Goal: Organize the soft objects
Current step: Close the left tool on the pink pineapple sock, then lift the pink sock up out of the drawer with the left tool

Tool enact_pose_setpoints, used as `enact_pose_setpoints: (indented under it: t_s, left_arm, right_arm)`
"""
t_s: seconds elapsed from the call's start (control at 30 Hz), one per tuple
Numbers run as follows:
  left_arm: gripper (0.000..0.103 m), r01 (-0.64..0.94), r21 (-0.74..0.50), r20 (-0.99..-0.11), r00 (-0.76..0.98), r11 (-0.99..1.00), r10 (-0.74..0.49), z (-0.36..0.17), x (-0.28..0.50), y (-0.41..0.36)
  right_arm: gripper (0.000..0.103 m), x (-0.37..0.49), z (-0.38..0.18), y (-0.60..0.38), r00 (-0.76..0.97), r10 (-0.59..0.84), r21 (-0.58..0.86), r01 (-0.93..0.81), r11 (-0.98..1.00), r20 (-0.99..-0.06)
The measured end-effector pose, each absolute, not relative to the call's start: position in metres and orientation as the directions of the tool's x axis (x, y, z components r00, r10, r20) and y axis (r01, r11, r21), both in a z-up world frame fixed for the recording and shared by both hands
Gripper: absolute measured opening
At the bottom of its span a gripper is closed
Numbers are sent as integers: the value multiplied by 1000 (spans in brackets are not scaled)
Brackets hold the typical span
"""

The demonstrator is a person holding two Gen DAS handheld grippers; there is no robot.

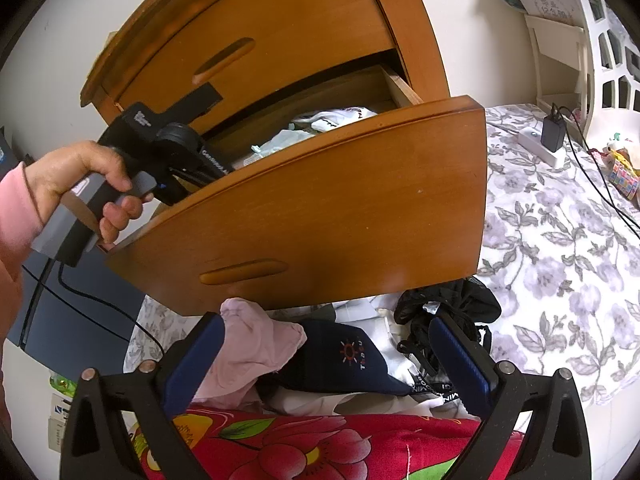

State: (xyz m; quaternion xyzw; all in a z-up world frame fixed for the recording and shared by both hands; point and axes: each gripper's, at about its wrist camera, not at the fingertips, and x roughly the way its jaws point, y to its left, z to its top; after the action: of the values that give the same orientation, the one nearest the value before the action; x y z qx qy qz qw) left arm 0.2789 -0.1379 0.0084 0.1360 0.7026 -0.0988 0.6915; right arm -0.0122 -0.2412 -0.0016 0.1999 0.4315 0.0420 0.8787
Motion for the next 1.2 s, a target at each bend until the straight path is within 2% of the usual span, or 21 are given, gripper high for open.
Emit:
enact_pose_setpoints:
  t_s: [0.07,0.17,0.53,0.67,0.83,1.2]
  left_arm:
    - [26,322,45,-999,6,946,45,12,277,-131]
    - [21,319,44,-999,30,947,36,5,274,-120]
    - [18,250,-39,-986,149,968,-78,41,261,-76]
    - [18,248,-32,-969,231,968,-92,62,246,-62]
    - [18,216,-99,-916,362,971,-173,85,222,-44]
    - [18,206,-180,-768,581,962,-268,149,169,-20]
  right_arm:
    - [103,-13,-2,-241,624,244,386,100,917,-742]
    - [103,-13,-1,-241,626,240,383,102,918,-742]
    - [103,-14,-1,-240,625,226,370,110,922,-747]
    - [103,-14,-1,-239,624,219,364,112,925,-750]
    - [103,-14,-1,-238,622,212,356,116,927,-754]
    - [103,-14,1,-235,620,185,329,124,936,-762]
